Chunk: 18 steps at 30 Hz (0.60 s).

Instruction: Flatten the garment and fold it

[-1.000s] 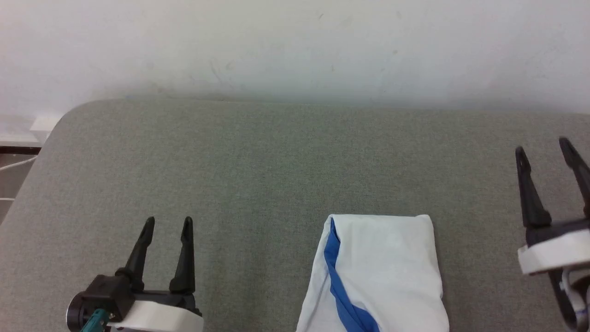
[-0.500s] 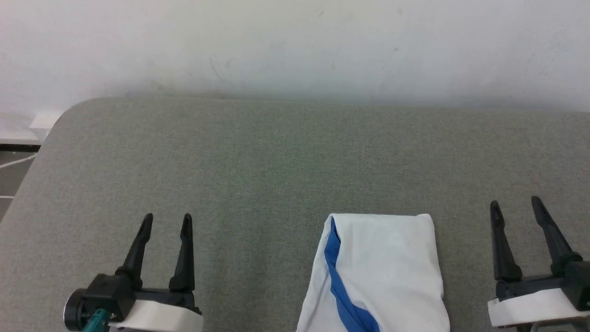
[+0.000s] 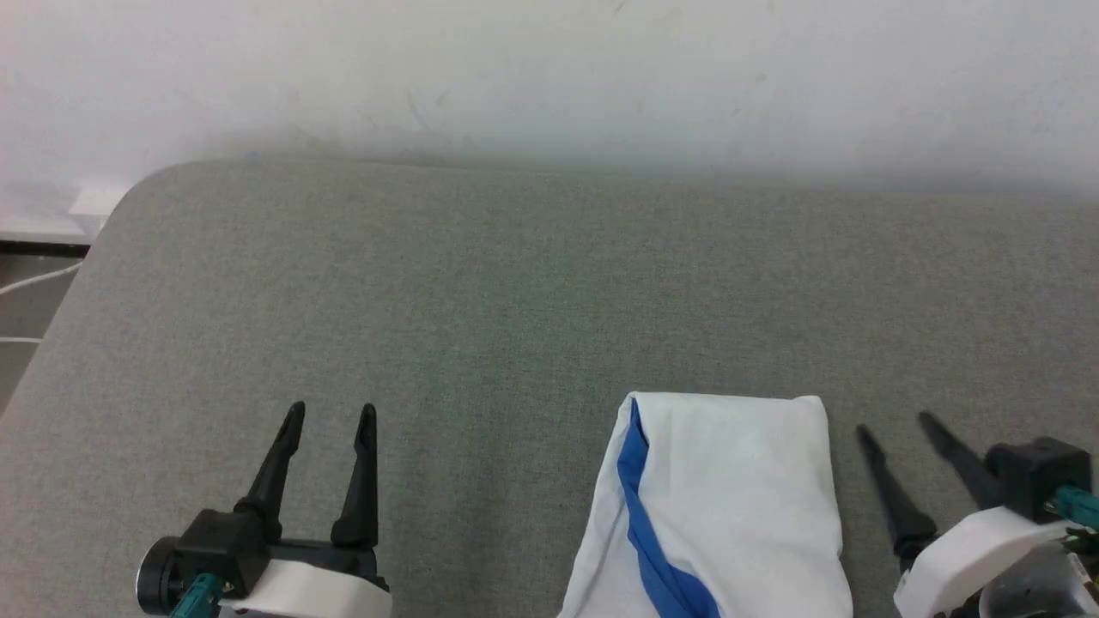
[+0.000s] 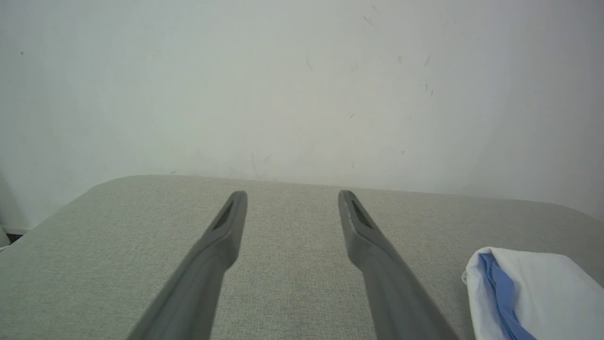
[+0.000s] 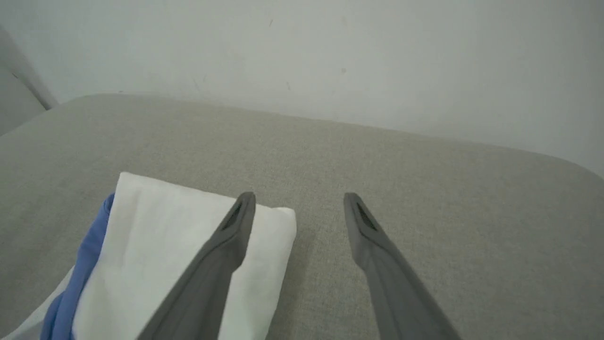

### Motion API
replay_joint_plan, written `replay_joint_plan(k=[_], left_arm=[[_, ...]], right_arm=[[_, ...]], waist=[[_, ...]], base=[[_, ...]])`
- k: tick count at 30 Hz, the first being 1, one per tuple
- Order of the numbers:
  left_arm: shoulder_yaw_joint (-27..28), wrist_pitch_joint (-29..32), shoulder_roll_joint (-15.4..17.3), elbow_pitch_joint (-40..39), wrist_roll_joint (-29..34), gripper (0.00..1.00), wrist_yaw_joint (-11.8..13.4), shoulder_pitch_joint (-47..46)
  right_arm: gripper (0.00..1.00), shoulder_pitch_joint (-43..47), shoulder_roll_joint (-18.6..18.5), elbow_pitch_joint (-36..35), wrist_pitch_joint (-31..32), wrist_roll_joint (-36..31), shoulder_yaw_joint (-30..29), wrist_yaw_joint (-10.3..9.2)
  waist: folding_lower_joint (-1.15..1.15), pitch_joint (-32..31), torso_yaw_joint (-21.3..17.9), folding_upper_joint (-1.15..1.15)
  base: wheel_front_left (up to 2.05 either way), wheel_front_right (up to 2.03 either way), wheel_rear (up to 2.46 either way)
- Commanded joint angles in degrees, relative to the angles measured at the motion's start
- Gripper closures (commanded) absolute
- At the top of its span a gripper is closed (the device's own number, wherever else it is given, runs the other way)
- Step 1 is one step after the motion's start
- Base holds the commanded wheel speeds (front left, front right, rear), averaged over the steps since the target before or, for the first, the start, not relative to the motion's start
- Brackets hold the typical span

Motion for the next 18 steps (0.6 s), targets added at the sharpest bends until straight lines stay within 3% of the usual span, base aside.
replay_joint_plan(k=[1, 5, 10, 14, 18], left_arm=[[-0.01, -0.27, 0.08, 0.19, -0.03, 0.00, -0.37, -0.90], [-0.29, -0.27, 0.12, 0.57, -0.18, 0.00, -0.37, -1.45], [-1.23, -0.27, 0.05, 1.25, -0.41, 0.00, -0.37, -2.54], [-2.00, -0.27, 0.02, 1.80, -0.54, 0.00, -0.37, -3.62], [-2.14, -0.27, 0.00, 2.05, -0.58, 0.00, -0.37, -4.25]], right_arm=[[0.00, 0.26, -1.67, -0.96, 3.76, 2.37, 1.22, -0.12], [0.00, 0.51, -4.48, -2.81, 18.43, 11.52, 2.83, -0.12], [0.00, -0.03, -4.34, -0.58, 32.61, 15.37, 2.29, -0.12], [0.00, -1.51, -2.25, 2.64, 37.99, 15.26, 2.23, -0.12], [0.00, -3.16, -1.18, 6.06, 39.36, 13.27, 3.61, -0.12]], waist=[[0.00, 0.99, 0.66, 0.00], [0.00, 2.69, 1.66, 0.00], [0.00, 4.46, 3.28, 0.00], [0.00, 5.48, 4.63, 0.00], [0.00, 6.10, 5.48, 0.00]], base=[[0.00, 0.00, 0.00], [0.00, 0.00, 0.00], [0.00, 0.00, 0.00], [0.00, 0.00, 0.00], [0.00, 0.00, 0.00]])
